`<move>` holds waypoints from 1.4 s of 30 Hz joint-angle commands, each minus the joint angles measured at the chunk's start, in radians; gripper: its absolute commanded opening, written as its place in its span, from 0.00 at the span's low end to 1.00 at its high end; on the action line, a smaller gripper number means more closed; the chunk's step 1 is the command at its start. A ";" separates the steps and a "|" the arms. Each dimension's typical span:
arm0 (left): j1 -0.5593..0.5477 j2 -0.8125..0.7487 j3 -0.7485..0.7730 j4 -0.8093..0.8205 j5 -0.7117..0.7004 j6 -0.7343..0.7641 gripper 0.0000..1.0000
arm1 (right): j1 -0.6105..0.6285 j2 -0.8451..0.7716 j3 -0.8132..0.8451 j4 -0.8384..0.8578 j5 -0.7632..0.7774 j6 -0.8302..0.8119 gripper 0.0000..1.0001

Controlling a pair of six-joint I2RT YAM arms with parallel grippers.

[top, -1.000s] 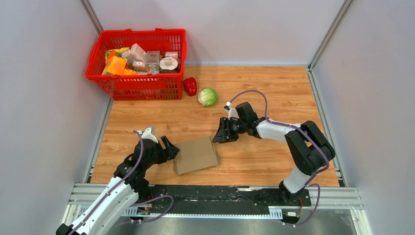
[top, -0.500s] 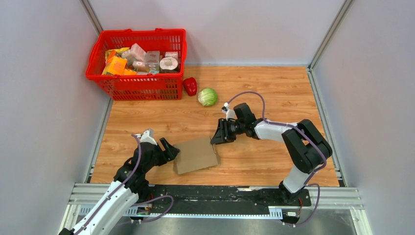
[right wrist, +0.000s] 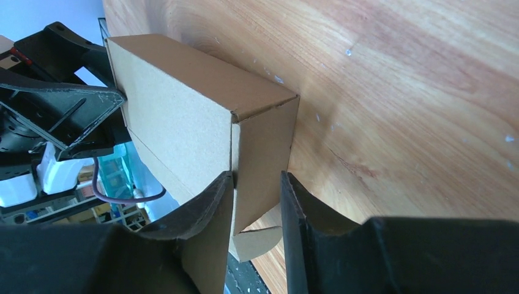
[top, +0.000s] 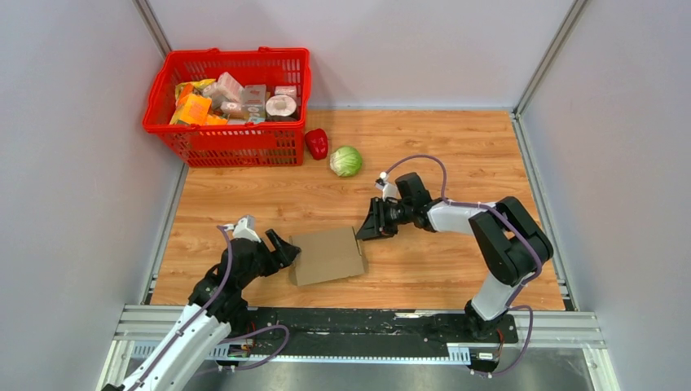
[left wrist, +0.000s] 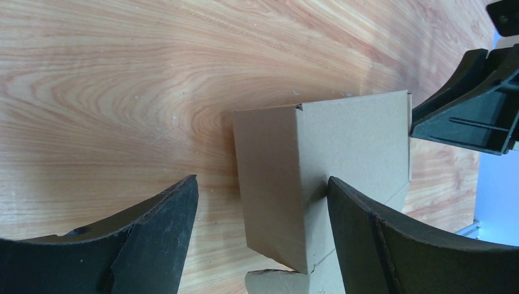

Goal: Fold the paper box

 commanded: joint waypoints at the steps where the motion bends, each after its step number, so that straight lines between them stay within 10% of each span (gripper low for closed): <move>1: 0.004 -0.015 -0.020 0.032 0.013 -0.016 0.84 | -0.030 0.015 -0.034 0.039 -0.008 0.003 0.35; 21: 0.004 0.134 -0.093 0.432 0.171 -0.208 0.83 | -0.077 0.048 -0.059 0.076 -0.016 0.022 0.34; 33: 0.004 0.106 -0.095 0.468 0.205 -0.355 0.64 | -0.063 -0.011 -0.045 0.058 -0.009 0.039 0.41; 42: 0.004 0.092 -0.073 0.399 0.218 -0.389 0.52 | -0.019 -0.299 0.012 -0.252 0.281 -0.141 0.94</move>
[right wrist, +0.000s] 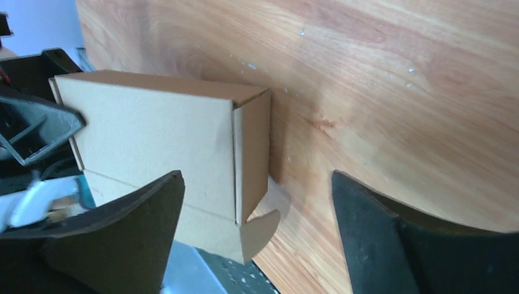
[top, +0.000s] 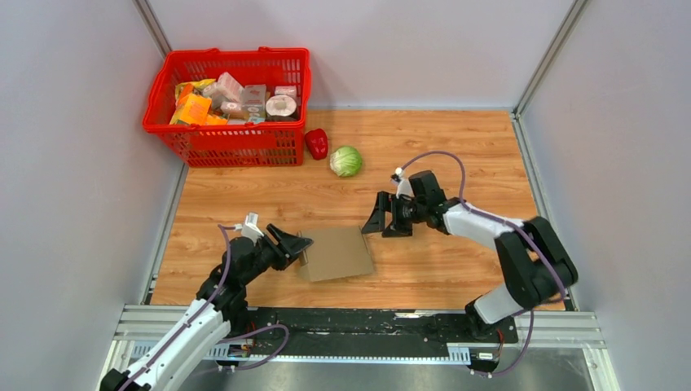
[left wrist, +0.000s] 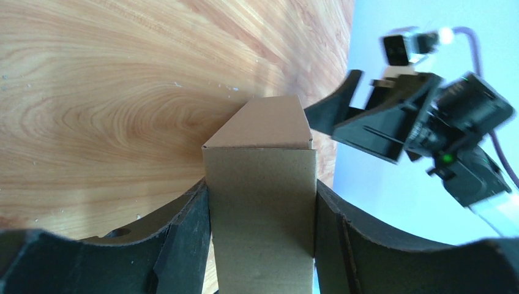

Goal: Fold the paper box

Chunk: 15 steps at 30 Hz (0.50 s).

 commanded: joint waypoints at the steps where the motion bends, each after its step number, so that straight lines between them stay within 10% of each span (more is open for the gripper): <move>1: 0.004 -0.031 0.015 -0.035 0.012 -0.045 0.51 | 0.087 -0.257 0.052 -0.156 0.289 -0.172 0.99; 9: 0.004 -0.152 0.074 -0.322 -0.022 -0.177 0.50 | 0.581 -0.555 -0.003 -0.129 0.822 -0.535 1.00; 15: 0.004 -0.198 0.091 -0.423 0.070 -0.356 0.50 | 0.920 -0.477 0.034 -0.104 1.050 -0.727 1.00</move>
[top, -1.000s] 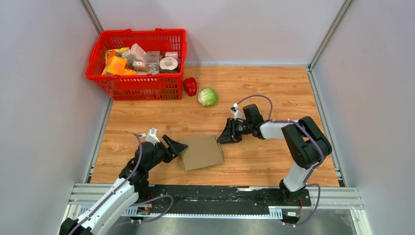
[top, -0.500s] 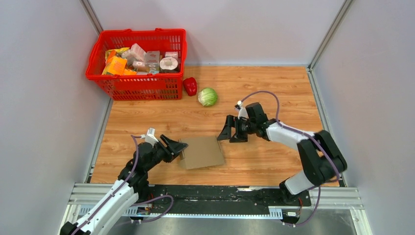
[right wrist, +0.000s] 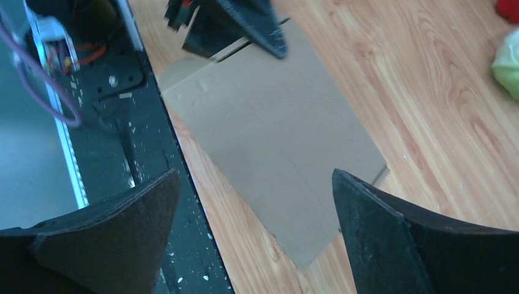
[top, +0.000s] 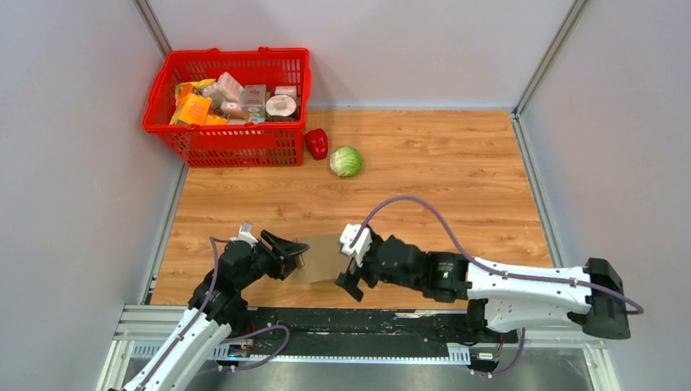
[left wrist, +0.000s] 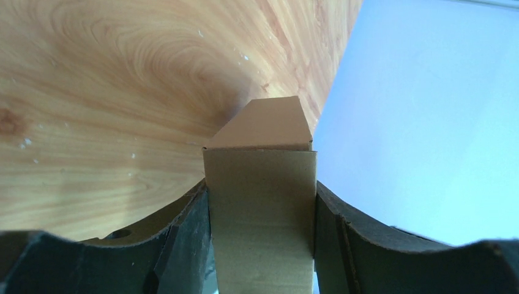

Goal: Fold the paper box

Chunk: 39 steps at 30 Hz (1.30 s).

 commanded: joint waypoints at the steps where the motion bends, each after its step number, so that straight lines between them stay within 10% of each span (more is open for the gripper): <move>1: 0.004 -0.030 0.047 -0.122 0.094 -0.162 0.50 | 0.178 0.102 0.041 0.013 0.282 -0.244 1.00; 19: 0.004 -0.201 0.120 -0.367 0.111 -0.253 0.49 | 0.427 0.436 0.046 0.469 0.784 -0.606 1.00; 28: 0.004 -0.216 0.125 -0.373 0.129 -0.255 0.50 | 0.442 0.452 0.012 0.501 0.736 -0.616 0.83; 39: 0.004 -0.214 0.143 -0.377 0.136 -0.255 0.50 | 0.407 0.450 0.027 0.384 0.589 -0.518 0.92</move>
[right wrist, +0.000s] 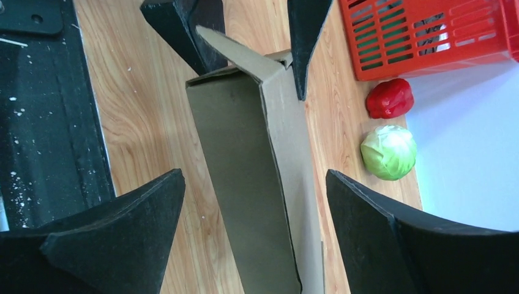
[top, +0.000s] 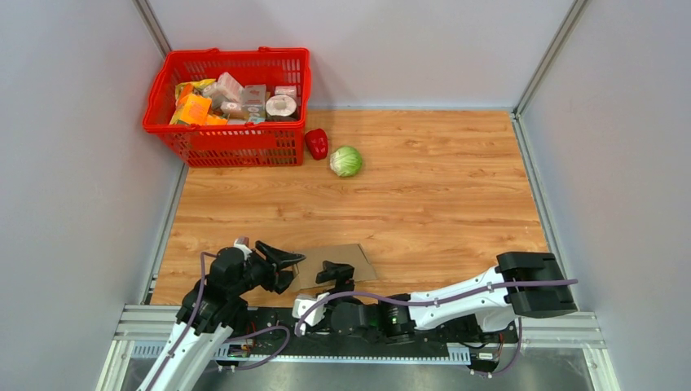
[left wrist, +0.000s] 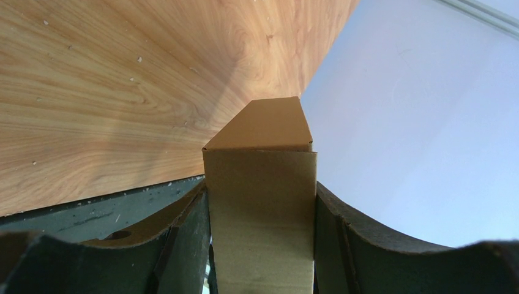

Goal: Fold the paper box

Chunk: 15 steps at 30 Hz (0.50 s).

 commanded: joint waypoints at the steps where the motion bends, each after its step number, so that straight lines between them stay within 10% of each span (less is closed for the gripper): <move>1: 0.004 -0.006 0.062 -0.007 0.029 -0.015 0.50 | -0.030 0.008 0.018 0.001 -0.025 0.045 0.92; 10: 0.004 0.003 0.090 -0.016 0.023 -0.006 0.50 | -0.040 0.064 0.003 0.205 0.070 -0.075 0.81; 15: 0.004 0.014 0.083 0.000 0.023 0.003 0.57 | -0.040 0.038 -0.021 0.231 0.083 -0.080 0.56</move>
